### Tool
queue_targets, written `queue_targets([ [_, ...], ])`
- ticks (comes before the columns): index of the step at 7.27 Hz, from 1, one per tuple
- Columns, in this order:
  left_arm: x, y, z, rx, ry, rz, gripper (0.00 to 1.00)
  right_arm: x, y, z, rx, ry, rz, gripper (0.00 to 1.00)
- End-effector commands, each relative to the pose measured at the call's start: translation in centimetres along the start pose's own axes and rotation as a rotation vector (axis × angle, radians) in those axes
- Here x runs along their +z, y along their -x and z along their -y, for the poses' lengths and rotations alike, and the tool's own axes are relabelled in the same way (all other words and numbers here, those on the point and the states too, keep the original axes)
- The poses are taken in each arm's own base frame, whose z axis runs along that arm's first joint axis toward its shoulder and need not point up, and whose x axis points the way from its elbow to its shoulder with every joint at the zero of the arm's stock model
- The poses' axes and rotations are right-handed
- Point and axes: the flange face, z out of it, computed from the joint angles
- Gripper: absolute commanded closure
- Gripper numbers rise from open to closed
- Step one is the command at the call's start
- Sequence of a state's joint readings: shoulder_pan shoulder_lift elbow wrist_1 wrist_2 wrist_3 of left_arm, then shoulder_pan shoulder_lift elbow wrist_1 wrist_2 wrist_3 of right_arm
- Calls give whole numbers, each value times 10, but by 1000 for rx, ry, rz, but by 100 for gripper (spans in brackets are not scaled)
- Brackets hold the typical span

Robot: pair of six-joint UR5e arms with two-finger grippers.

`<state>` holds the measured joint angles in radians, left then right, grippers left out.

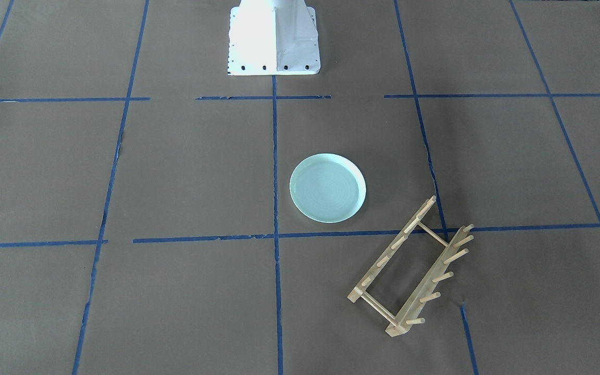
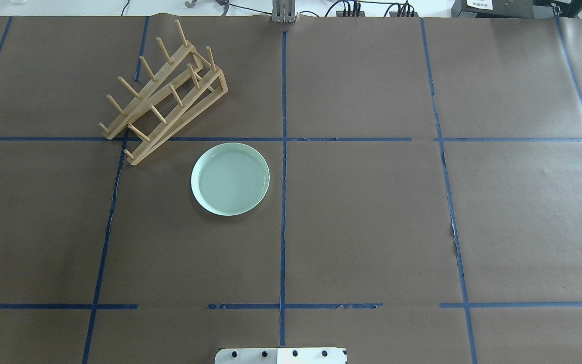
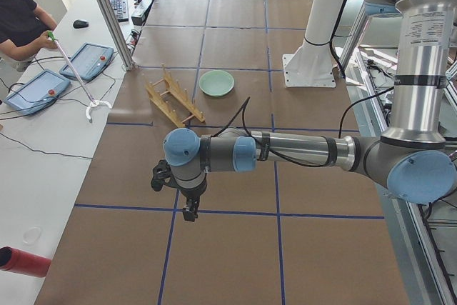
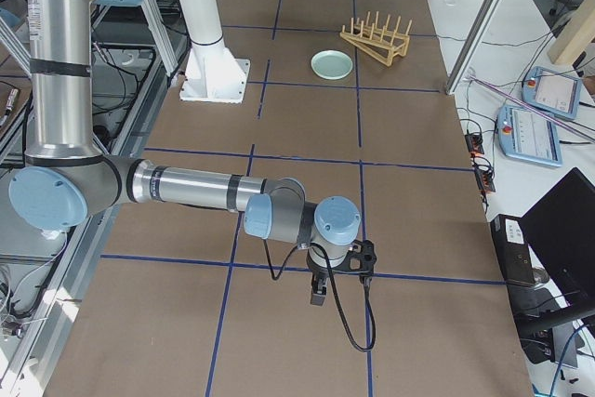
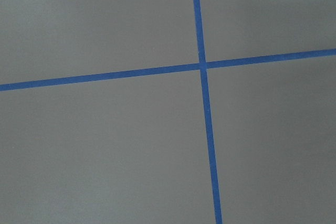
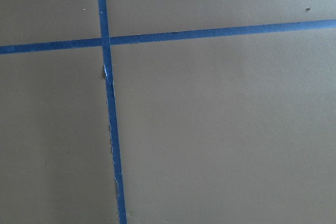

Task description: Place plate on rack

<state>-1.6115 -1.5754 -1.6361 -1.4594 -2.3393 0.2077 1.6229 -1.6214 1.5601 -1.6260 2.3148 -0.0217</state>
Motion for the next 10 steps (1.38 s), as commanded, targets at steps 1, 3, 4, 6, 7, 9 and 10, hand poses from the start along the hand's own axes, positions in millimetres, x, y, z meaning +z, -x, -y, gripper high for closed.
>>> queue_targets([
  [1, 0, -1, 1, 7, 0, 2, 0, 0, 0, 0, 0, 0, 0, 0],
  [3, -9, -8, 12, 12, -15, 3, 0, -1, 0, 0, -2, -1, 0, 0],
  [4, -26, -24, 33, 25, -38, 8, 0, 0, 0, 0, -1, 0, 0, 0],
  [6, -79, -135, 53, -45, -94, -1, 0, -1, 1, 0, -2, -1, 0, 0],
  [7, -98, -216, 66, -54, -102, -47, 0, 0, 0, -1, 0, 0, 0, 0],
  [9, -141, -338, 87, -86, -111, -166, 0, 0, 0, 0, 0, 0, 0, 0],
  [10, -155, -400, 90, -108, -109, -204, 0, 0, 0, 0, 0, 0, 0, 0],
])
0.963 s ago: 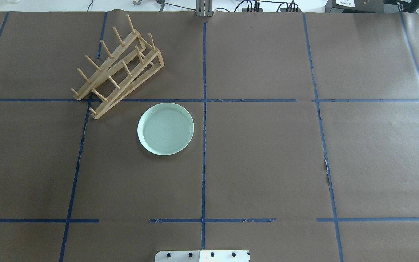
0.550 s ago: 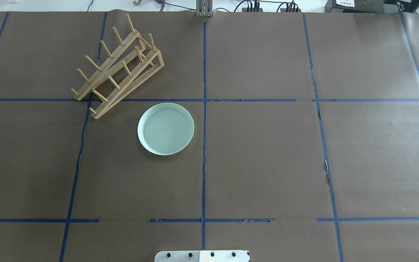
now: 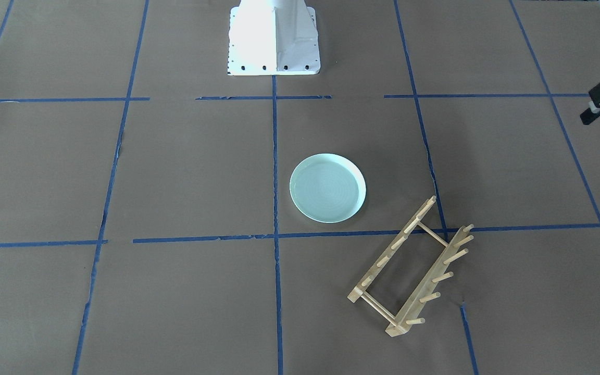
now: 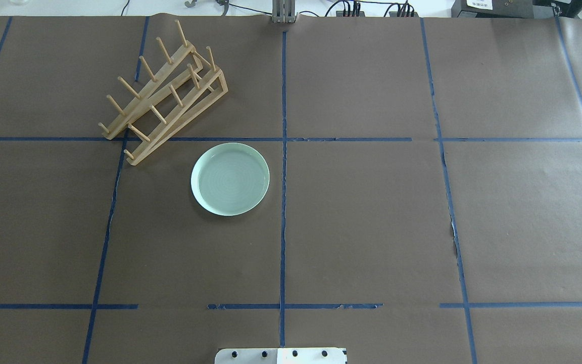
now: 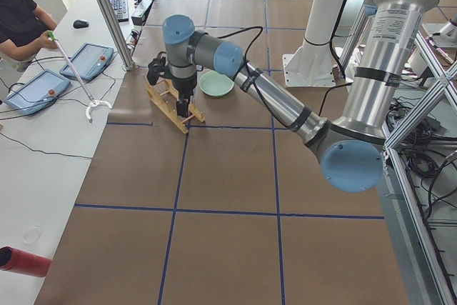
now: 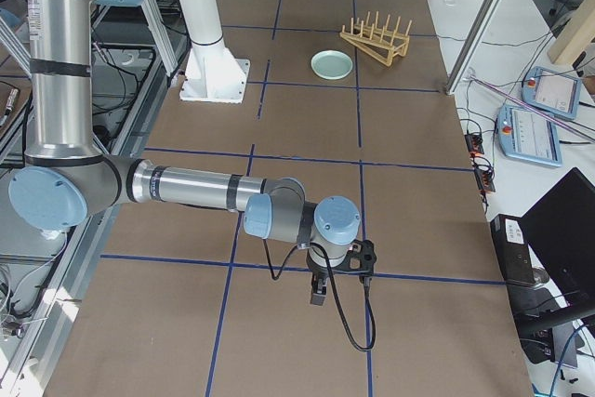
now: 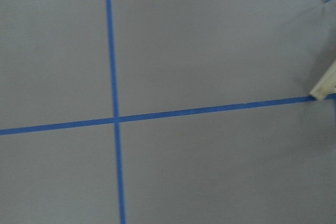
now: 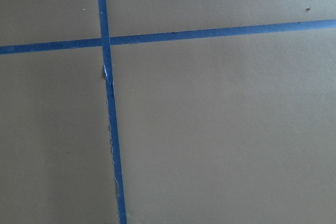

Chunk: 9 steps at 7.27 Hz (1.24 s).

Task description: Place plate on rack

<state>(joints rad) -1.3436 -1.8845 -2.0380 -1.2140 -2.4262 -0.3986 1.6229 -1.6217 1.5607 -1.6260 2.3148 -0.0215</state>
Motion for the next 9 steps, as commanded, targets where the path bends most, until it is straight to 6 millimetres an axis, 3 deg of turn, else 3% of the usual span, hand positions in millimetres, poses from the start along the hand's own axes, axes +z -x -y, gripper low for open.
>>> queue_targets([
  [1, 2, -141, -10, -73, 33, -94, 0, 0, 0, 0, -1, -1, 0, 0],
  [2, 6, -192, -16, -117, 52, -121, 0, 0, 0, 0, 0, 0, 0, 0],
  [3, 27, -232, -30, -99, 91, -152, 0, 0, 0, 0, -1, -1, 0, 0],
  [6, 95, -311, -58, -77, 19, -73, 0, 0, 0, 0, -1, -1, 0, 0],
  [8, 121, -379, -57, -113, -36, -33, 0, 0, 0, -1, 0, 0, 0, 0],
  [9, 156, -403, -64, -85, -82, 38, 0, 0, 0, 0, -1, -1, 0, 0],
])
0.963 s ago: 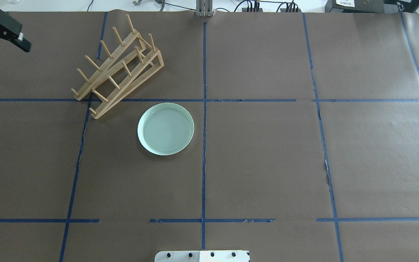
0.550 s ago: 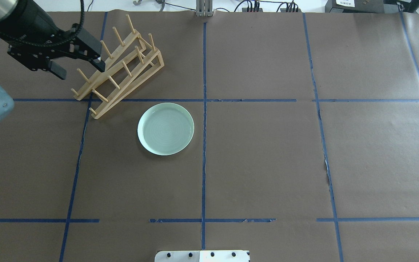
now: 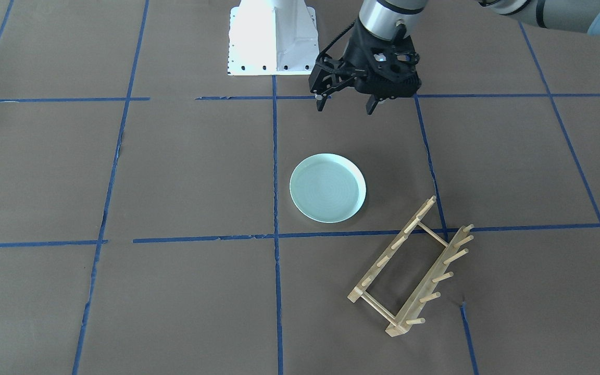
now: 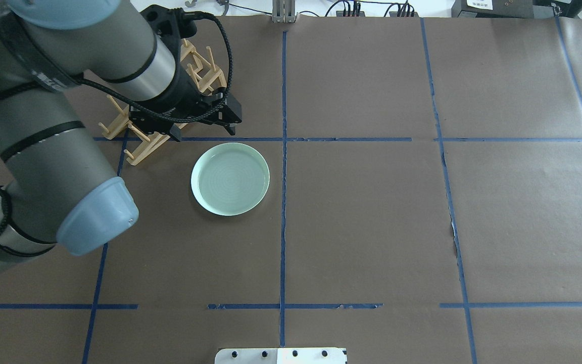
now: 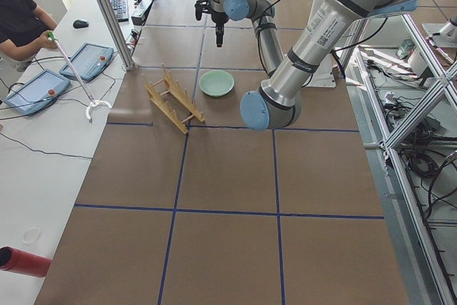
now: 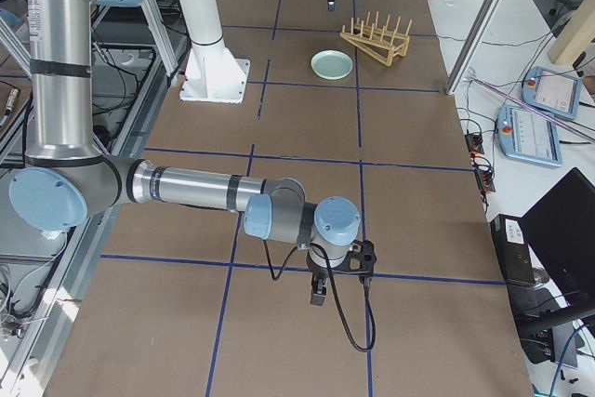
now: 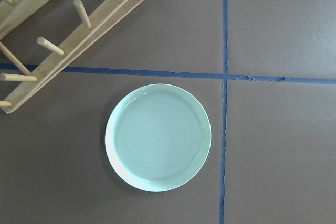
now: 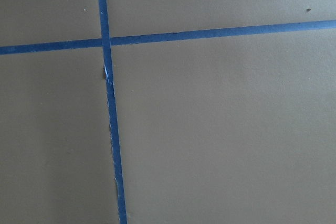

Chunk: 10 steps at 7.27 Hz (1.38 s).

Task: Place plate on rack
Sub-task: 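Move the left gripper over the pale green plate beside the rack, then lower the left gripper and grasp the plate's rim nearest the robot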

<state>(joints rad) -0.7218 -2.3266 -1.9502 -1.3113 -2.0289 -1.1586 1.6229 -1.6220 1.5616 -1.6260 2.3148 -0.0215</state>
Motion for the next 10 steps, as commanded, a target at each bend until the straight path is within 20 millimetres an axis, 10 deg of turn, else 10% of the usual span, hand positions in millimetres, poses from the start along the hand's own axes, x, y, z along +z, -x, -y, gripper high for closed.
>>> queue_targets([
  [1, 85, -61, -30, 49, -48, 137, 0, 0, 0, 0, -1, 1, 0, 0],
  [3, 118, -69, -32, 41, -24, 168, 0, 0, 0, 0, -2, 0, 0, 0],
  [6, 237, -73, -63, 52, -42, 138, 0, 0, 0, 0, 0, 0, 0, 0],
  [10, 242, -65, -50, 77, -55, 142, 0, 0, 0, 0, 0, 0, 0, 0],
])
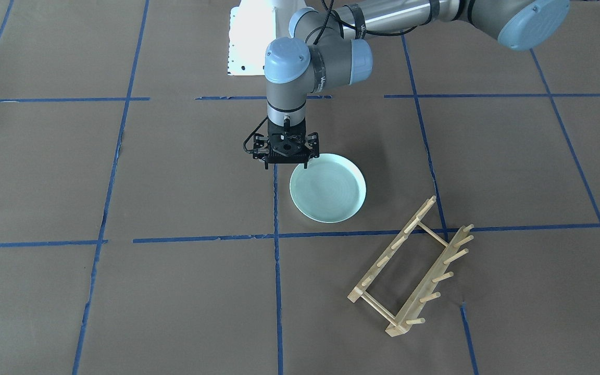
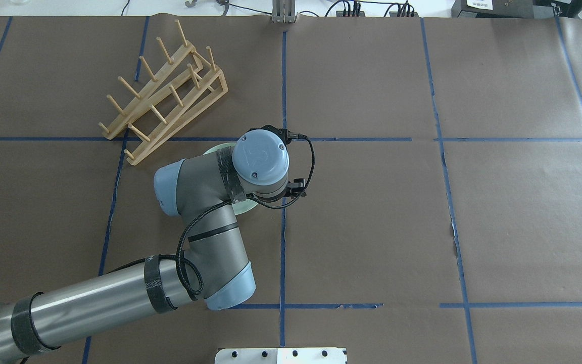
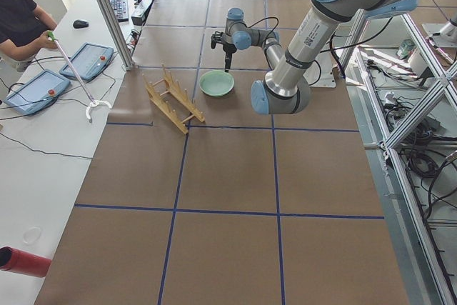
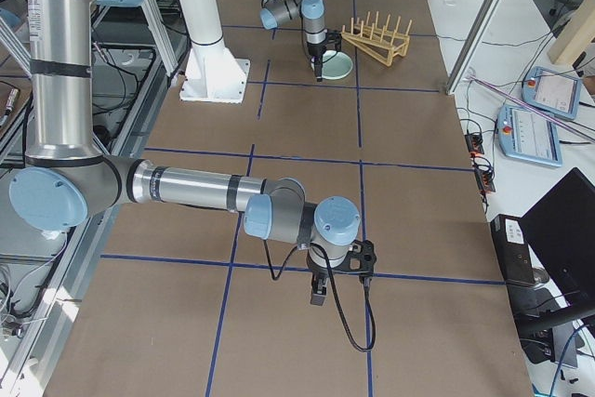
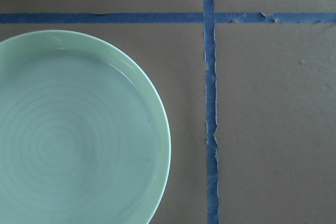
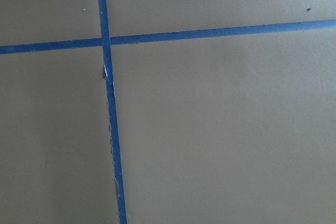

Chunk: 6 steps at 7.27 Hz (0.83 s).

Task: Place plate on rack
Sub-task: 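Lower the left gripper and grasp the plate's rim nearest the robot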

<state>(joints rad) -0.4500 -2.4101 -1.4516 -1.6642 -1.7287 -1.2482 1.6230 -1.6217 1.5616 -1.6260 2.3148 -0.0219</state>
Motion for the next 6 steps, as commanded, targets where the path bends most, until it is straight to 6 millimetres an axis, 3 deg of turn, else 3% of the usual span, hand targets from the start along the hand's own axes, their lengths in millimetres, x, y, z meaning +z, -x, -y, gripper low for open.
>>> queue_targets([
  [1, -3, 9, 19, 25, -24, 3, 0, 0, 0, 0, 0, 0, 0, 0],
  [4, 22, 17, 28, 22, -31, 1, 7, 0, 0, 0, 0, 0, 0, 0],
  [6, 24, 17, 28, 22, -30, 2, 14, 0, 0, 0, 0, 0, 0, 0],
])
